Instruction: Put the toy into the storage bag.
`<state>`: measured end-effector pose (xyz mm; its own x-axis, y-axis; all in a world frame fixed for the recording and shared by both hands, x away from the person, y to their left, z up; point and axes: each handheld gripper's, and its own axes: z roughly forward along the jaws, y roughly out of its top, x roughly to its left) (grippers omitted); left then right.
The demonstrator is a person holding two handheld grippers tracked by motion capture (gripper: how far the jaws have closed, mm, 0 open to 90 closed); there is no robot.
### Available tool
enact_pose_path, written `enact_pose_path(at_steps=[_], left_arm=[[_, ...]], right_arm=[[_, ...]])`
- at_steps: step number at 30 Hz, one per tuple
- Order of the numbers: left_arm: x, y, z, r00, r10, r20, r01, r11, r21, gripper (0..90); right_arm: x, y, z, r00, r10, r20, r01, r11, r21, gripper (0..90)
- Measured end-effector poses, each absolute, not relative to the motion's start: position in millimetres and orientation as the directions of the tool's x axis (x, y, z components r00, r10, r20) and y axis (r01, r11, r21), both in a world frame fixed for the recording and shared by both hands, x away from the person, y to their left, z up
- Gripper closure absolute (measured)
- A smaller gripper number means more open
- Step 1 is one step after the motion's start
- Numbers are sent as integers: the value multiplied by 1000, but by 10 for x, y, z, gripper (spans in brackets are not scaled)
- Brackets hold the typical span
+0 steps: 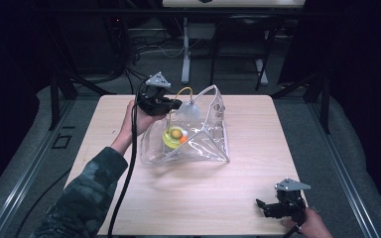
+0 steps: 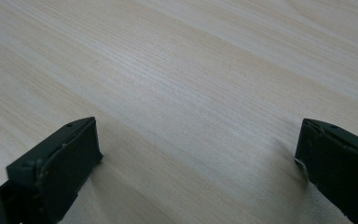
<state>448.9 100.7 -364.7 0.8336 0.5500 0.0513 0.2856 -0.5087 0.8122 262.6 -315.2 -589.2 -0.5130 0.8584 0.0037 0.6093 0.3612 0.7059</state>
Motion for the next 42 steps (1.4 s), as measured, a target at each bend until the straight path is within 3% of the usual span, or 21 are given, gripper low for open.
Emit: enact_pose_path(at_steps=[42], left_arm=[[4743, 891, -4242, 782, 624, 0, 376, -472, 797, 879]], right_arm=[[2625, -3153, -5891, -510, 860, -6, 610, 367, 702, 0]])
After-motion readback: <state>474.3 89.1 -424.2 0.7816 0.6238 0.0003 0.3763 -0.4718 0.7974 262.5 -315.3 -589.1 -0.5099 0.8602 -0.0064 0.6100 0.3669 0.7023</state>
